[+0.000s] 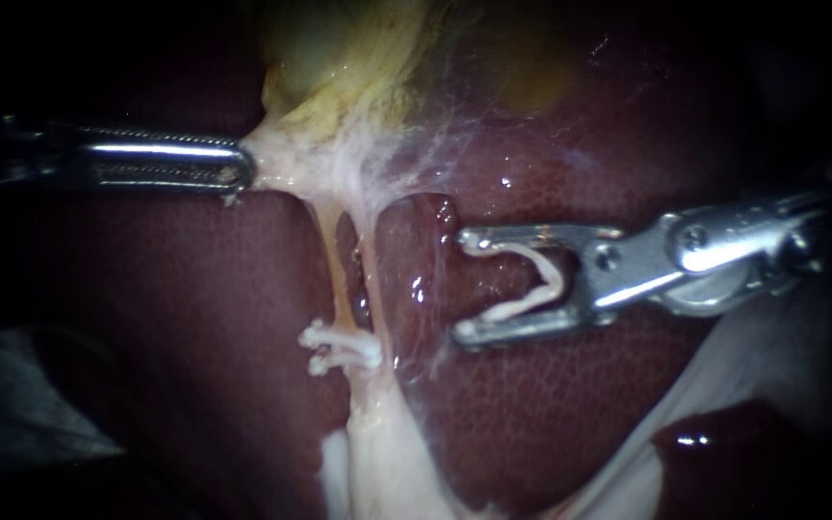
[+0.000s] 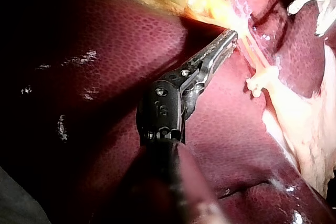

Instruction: Clipping third clip left tube

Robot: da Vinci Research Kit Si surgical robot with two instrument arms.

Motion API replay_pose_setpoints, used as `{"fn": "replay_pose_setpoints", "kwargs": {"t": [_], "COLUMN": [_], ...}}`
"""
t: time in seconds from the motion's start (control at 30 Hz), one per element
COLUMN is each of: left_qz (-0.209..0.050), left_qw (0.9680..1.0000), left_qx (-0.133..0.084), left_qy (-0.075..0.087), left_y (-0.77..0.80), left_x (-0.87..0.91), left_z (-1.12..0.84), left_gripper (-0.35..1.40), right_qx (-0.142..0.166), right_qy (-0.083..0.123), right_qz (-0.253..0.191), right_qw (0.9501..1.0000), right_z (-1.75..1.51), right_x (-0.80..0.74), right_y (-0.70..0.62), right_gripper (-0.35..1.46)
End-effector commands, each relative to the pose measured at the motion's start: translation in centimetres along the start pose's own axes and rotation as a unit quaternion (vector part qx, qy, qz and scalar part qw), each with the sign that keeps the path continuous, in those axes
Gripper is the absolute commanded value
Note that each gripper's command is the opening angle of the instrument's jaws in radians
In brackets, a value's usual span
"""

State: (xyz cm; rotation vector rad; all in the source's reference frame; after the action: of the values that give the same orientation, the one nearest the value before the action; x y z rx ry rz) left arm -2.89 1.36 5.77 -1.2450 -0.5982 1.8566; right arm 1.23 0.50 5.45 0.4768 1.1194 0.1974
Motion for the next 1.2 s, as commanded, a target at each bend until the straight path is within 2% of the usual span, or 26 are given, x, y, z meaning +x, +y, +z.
{"fn": "replay_pose_setpoints", "kwargs": {"t": [0.03, 0.2, 0.37, 0.6, 0.77, 0.93, 1.2], "left_qz": [0.0, 0.0, 0.0, 0.0, 0.0, 0.0, 0.0], "left_qw": [1.0, 1.0, 1.0, 1.0, 1.0, 1.0, 1.0], "left_qx": [0.0, 0.0, 0.0, 0.0, 0.001, 0.001, 0.001], "left_qy": [0.0, 0.0, 0.0, 0.0, 0.0, 0.0, 0.0], "left_y": [0.0, 0.0, 0.0, 0.01, 0.01, 0.01, 0.01], "left_x": [0.0, 0.0, 0.0, 0.0, -0.01, -0.01, -0.01], "left_z": [0.0, 0.01, 0.01, 0.01, 0.01, 0.01, 0.01], "left_gripper": [-0.35, -0.35, -0.35, -0.35, -0.35, -0.35, -0.35], "right_qx": [0.003, 0.014, 0.024, 0.035, 0.041, 0.051, 0.075], "right_qy": [0.003, 0.012, 0.017, 0.028, 0.026, 0.036, 0.068], "right_qz": [0.001, 0.016, 0.026, 0.039, 0.044, 0.05, 0.063], "right_qw": [1.0, 0.9997, 0.9992, 0.9983, 0.9979, 0.9968, 0.9929], "right_z": [0.06, 0.41, 0.64, 0.81, 0.87, 0.93, 1.13], "right_x": [0.01, 0.02, -0.05, -0.3, -0.5, -0.62, -0.58], "right_y": [0.02, 0.11, 0.18, 0.35, 0.47, 0.57, 0.61], "right_gripper": [0.5, 0.5, 0.5, 0.5, 0.5, 0.5, 0.5]}}
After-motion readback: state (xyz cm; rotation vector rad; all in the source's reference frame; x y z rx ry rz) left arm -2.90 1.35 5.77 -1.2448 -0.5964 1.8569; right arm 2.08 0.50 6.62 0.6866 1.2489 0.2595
